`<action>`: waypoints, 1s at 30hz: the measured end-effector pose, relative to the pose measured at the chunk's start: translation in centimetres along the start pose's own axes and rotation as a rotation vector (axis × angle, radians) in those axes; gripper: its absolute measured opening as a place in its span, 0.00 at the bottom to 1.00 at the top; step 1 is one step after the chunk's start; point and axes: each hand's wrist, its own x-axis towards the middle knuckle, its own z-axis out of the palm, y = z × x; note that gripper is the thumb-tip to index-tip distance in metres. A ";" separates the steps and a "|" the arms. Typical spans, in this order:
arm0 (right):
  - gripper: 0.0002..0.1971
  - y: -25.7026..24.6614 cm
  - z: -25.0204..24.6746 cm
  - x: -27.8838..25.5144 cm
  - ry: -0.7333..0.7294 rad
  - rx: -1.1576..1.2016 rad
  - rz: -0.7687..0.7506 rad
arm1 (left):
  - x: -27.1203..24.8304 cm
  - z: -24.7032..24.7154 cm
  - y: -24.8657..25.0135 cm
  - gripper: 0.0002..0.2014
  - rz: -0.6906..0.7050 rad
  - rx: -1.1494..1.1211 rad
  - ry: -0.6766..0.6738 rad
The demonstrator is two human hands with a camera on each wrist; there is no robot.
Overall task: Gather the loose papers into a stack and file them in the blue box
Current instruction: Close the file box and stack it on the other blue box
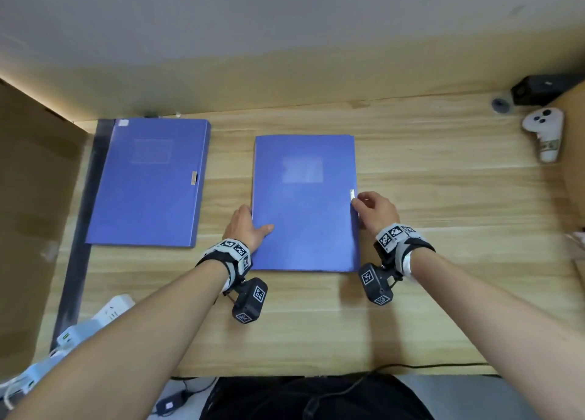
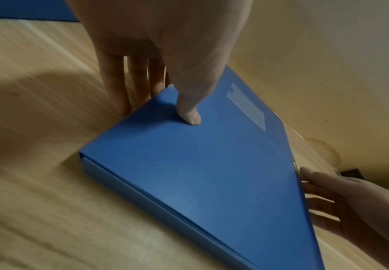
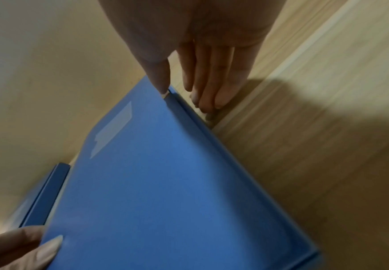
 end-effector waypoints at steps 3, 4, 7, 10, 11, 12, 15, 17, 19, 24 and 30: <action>0.17 -0.4 1.1 0.2 0.043 -0.043 -0.046 | 0.3 0.3 0.1 0.26 -0.027 -0.051 0.014; 0.15 -0.8 1.3 0.2 0.066 -0.045 -0.036 | 0.4 0.3 0.2 0.26 -0.031 -0.079 0.022; 0.14 -1.8 1.9 0.2 0.074 -0.059 -0.044 | 0.6 0.2 0.0 0.25 -0.048 -0.161 0.029; 0.14 -3.0 3.0 0.0 0.067 -0.031 -0.064 | 0.6 -1.2 -0.5 0.24 -0.068 -0.259 0.031; 0.12 -3.6 3.5 -0.2 0.076 0.005 -0.062 | 0.6 -2.0 -0.8 0.24 -0.067 -0.292 0.039; 0.08 -4.5 4.0 -0.4 0.088 0.044 -0.050 | 0.6 -2.9 -1.0 0.23 -0.061 -0.320 0.052; 0.13 -6.8 5.8 -0.8 0.108 0.112 -0.064 | 0.9 -6.4 -2.5 0.22 -0.060 -0.409 0.108; 0.12 -8.9 7.2 -1.0 0.105 0.116 -0.121 | 1.2 -9.3 -3.6 0.22 -0.057 -0.476 0.154; 0.11 -10.9 8.9 -1.3 0.094 0.104 -0.155 | 1.6 -12.3 -4.8 0.22 -0.042 -0.526 0.182; 0.13 -14.9 14.7 -2.4 0.025 0.054 -0.154 | 3.5 -18.5 -8.7 0.20 -0.026 -0.545 0.191; 0.13 -17.8 20.4 -4.0 -0.014 0.039 -0.147 | 6.1 -22.1 -13.9 0.19 -0.048 -0.565 0.161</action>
